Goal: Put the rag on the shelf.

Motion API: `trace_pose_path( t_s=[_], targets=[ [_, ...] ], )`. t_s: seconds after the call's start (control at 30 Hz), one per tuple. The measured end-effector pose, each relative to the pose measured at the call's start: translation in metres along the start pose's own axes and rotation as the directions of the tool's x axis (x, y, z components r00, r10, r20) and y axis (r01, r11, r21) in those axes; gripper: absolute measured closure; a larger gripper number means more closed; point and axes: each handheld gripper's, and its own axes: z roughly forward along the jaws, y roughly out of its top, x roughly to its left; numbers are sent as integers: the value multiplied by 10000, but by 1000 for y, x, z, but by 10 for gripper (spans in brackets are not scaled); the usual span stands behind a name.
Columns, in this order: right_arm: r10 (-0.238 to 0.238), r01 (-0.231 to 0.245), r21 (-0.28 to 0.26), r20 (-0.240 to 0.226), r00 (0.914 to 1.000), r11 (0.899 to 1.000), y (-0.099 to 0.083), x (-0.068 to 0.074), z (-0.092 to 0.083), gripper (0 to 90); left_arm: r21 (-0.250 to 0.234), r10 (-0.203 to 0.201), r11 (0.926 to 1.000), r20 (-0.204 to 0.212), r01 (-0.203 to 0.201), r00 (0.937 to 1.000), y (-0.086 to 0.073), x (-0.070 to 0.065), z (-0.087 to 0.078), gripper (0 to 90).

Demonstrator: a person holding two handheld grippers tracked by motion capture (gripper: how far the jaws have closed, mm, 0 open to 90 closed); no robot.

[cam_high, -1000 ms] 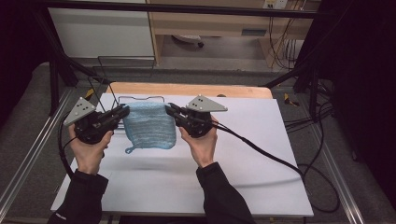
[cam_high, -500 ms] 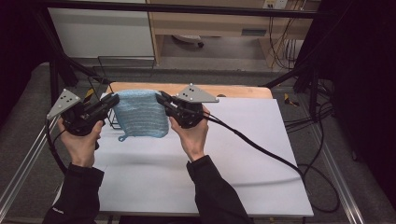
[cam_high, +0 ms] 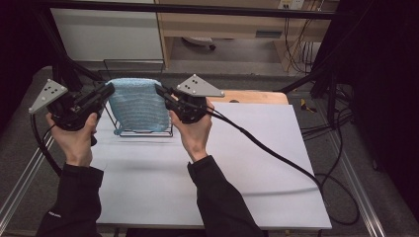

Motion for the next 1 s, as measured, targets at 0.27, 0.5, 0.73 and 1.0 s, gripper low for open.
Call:
trace_pose_path(
  t_s=[0.27, 0.5, 0.73, 1.0],
  targets=[
    [-125, 127, -515, 60, 9999, 9986, 21, 1, 7, 840, -612, 133, 9980, -204, -145, 9997, 21, 0, 1, 803],
    [-298, 302, -763, 66, 9995, 9966, 32, 0, 13, 840, -944, 240, 9952, -330, -270, 9992, 37, 3, 3, 803],
    [-414, 427, -1061, 148, 9990, 9934, 49, 0, 20, 840, -1202, 326, 9921, -385, -370, 9987, 54, 7, 7, 803],
    [-646, 672, -1165, 254, 9976, 9909, 61, 0, 31, 840, -1297, 231, 9911, -551, -301, 9982, 64, 15, 12, 804]
  ],
)
